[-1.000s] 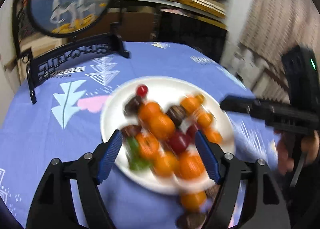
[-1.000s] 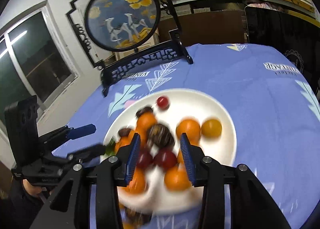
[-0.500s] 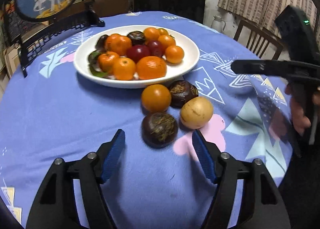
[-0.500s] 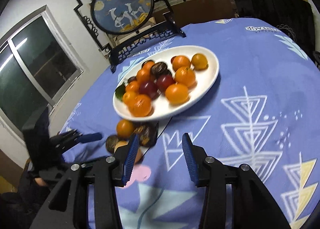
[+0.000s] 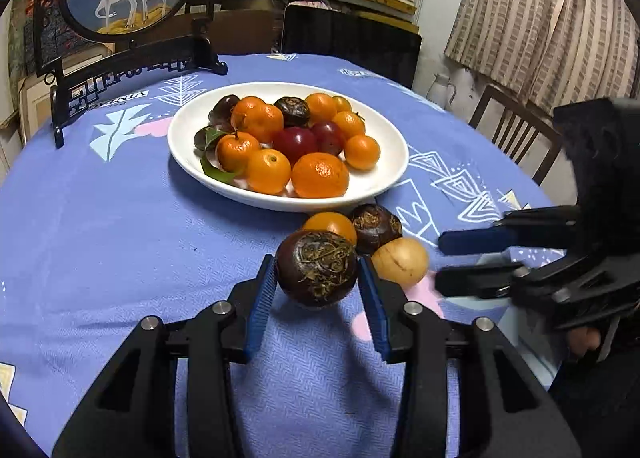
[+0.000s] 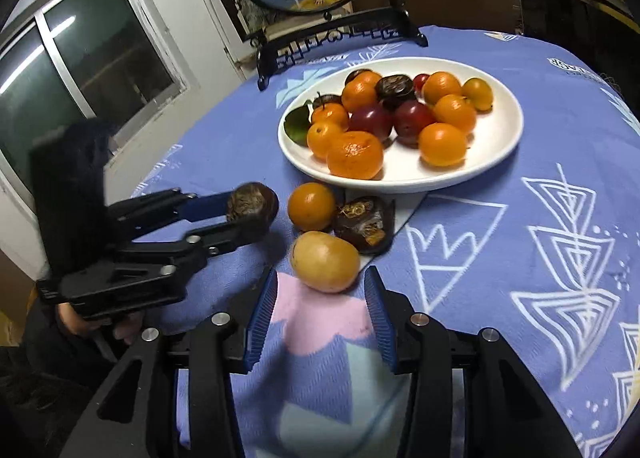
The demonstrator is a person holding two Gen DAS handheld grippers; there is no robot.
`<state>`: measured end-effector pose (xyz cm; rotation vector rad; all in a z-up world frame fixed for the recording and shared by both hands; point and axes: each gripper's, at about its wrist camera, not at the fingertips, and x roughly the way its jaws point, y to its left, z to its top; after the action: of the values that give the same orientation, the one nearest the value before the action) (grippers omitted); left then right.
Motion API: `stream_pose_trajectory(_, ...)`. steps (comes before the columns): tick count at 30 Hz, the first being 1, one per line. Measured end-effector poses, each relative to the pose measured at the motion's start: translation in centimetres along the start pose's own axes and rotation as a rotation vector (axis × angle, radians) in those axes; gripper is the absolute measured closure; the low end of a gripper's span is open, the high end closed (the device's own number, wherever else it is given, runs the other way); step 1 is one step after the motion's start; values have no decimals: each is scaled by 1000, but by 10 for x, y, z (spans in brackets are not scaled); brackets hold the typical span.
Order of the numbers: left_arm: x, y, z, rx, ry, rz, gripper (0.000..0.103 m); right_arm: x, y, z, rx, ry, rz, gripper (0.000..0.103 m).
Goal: Organize fruits
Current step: 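Grasp a dark brown fruit with the left tool while the right tool grasps the pale yellow fruit, then carry both fruits onto the white plate and open both tools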
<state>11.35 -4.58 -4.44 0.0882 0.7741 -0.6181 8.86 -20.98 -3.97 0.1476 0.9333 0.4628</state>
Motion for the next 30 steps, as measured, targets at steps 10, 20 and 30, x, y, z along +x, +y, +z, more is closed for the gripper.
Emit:
stream_pose_trajectory(10, 1, 0, 0, -4, -9, -16, 62, 31, 2, 7, 38, 25, -29, 63)
stream_pose_trajectory(20, -6, 6, 3, -35, -42, -21, 62, -24, -24, 4, 101, -94, 61, 63)
stream_pose_trajectory(30, 9, -1, 79, -31, -54, 1, 62, -53, -63, 82, 100, -204, 1, 63)
